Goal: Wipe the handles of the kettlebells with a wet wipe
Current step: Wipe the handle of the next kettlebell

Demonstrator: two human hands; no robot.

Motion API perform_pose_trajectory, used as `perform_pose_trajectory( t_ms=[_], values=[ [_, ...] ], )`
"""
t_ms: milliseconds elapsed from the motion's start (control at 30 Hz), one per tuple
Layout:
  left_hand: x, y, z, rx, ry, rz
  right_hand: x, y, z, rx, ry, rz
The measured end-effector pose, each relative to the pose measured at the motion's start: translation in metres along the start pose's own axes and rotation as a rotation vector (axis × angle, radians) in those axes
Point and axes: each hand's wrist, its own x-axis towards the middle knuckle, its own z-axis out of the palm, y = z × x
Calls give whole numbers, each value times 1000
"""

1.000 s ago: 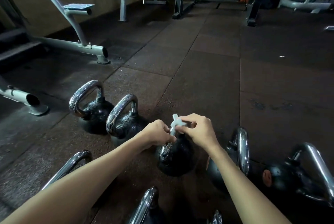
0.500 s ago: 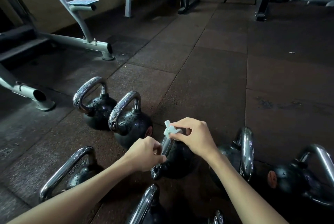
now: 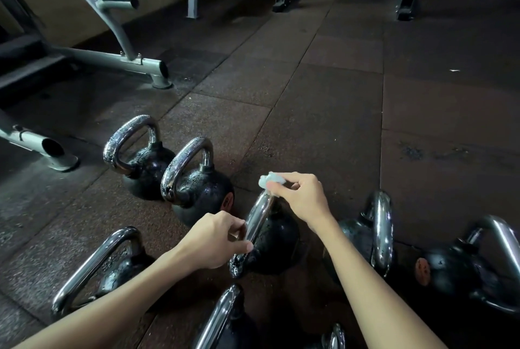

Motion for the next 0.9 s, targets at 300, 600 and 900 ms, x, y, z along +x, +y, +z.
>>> perform_pose_trajectory(
  t_ms=[300, 600, 900],
  values=[
    [-6, -24, -19, -30, -90, -6, -14, 40, 21, 91, 24, 41],
    [-1, -48, -16, -240, -132, 50, -16, 35, 26, -58, 124, -24],
    [22, -35, -16, -407, -144, 32, -10, 27, 21, -59, 215, -35]
  ],
)
